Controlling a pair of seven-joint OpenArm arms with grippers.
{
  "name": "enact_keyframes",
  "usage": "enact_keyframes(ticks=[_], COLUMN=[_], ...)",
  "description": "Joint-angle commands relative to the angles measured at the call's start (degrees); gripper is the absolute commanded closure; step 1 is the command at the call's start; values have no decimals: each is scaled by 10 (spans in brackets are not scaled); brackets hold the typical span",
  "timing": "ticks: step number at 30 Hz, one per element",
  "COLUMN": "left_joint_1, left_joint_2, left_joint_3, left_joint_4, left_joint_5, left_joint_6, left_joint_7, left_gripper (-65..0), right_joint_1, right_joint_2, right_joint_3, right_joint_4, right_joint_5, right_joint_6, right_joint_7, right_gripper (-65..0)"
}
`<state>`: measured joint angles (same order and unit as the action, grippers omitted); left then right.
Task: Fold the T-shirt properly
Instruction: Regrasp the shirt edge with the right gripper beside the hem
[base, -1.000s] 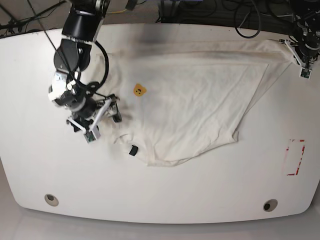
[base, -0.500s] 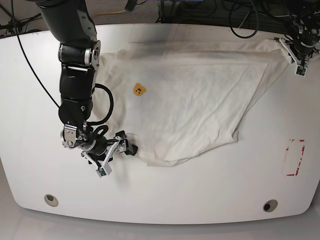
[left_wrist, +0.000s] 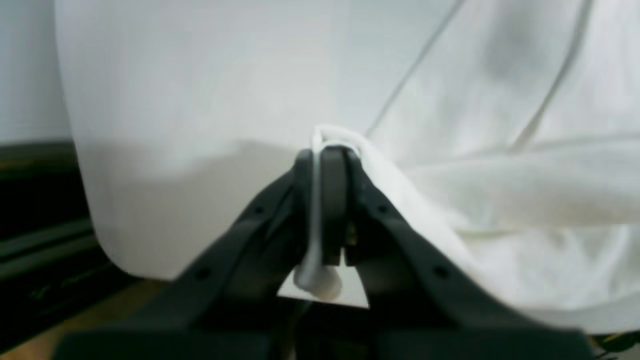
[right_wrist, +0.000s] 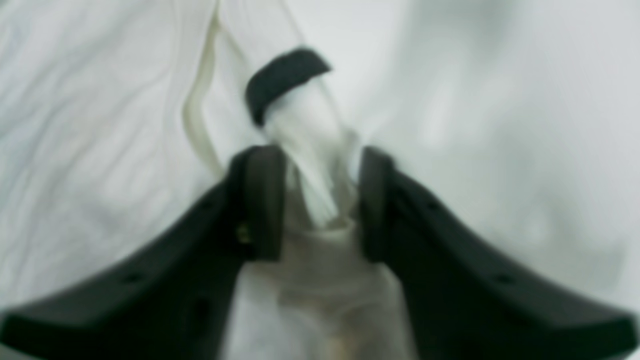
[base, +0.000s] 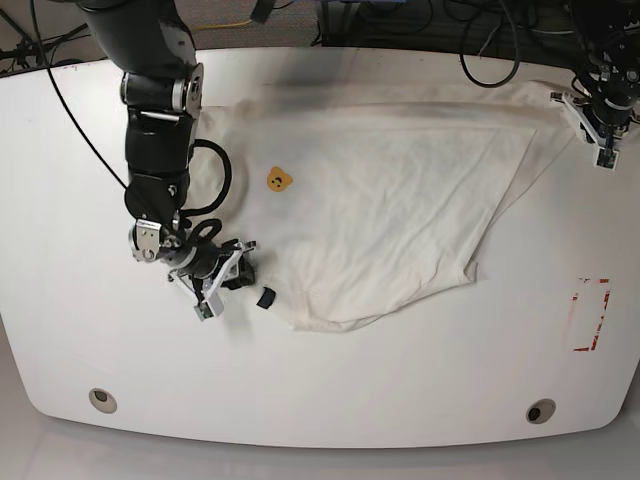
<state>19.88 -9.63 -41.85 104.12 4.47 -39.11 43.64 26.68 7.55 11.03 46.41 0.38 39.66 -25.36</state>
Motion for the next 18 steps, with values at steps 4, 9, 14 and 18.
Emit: enact_keyframes(ticks=[4, 9, 14, 18], left_joint_1=[-6, -23, -38, -51], left_joint_2=[-10, -24, -40, -42], left_joint_3=[0, 25, 58, 65], left_joint_4=[8, 6, -8, -22], left_joint_5=[4, 4, 4, 4], left_joint_6=[1, 2, 4, 4], left_joint_7=[-3, -3, -3, -3], left_gripper=[0, 0, 0, 0], right_joint_1=[-59, -150, -232, -281], right_joint_2=[9, 10, 10, 10], right_joint_3=[2, 60, 94, 99], right_joint_4=[122, 256, 363, 428], right_joint_5=[-5, -7, -6, -5], right_joint_6=[3, 3, 3, 3], right_joint_7=[-61, -97, -135, -146], right_gripper=[-25, -24, -27, -76])
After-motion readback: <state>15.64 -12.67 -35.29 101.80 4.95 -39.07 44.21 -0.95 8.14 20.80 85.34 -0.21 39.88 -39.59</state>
